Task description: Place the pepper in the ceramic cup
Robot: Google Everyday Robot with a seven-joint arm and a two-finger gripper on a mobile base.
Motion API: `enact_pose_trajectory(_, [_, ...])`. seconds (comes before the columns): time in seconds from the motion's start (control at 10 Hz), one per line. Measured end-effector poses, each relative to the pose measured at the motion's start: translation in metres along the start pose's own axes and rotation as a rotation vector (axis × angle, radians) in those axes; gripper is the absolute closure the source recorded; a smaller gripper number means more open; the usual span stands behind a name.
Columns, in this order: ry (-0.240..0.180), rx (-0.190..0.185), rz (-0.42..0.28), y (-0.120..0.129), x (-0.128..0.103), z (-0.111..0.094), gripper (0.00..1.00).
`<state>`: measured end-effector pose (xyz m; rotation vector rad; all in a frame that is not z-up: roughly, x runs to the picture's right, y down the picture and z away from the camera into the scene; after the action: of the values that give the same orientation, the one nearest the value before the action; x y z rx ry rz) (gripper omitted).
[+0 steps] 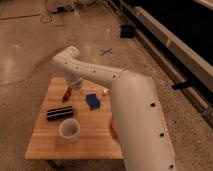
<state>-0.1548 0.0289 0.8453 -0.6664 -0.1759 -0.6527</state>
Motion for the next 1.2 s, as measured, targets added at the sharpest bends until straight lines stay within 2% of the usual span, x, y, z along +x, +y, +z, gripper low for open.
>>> enact_pose_trajectory(0.1, [-0.008,-0.013,-0.004,0.001,-0.008,-0.004,0.59])
enact_pose_trajectory(0.2, [-0.009,-0.054,-0.027,0.004,-0.014,-0.013,0.59])
enact_pose_trajectory(0.3, [-0.015,-0.059,-0.023,0.006,-0.017,-0.021,0.59])
enact_pose_trajectory(0.5, [-0.013,-0.027,-0.017,0.006,-0.007,-0.015,0.59])
enact_pose_trajectory(0.6, [-0.01,-0.026,-0.014,0.002,-0.007,-0.011,0.59])
enact_pose_trajectory(0.7, [-0.008,-0.034,-0.014,0.002,-0.012,-0.009,0.59])
enact_pose_trajectory(0.8, [-0.023,-0.049,-0.016,0.008,-0.017,-0.007,0.59])
enact_pose_trajectory(1.0, [-0.029,-0.067,-0.001,0.022,-0.025,-0.014,0.59])
enact_pose_trajectory(1.2, [-0.05,-0.059,0.005,0.02,-0.024,-0.004,0.59])
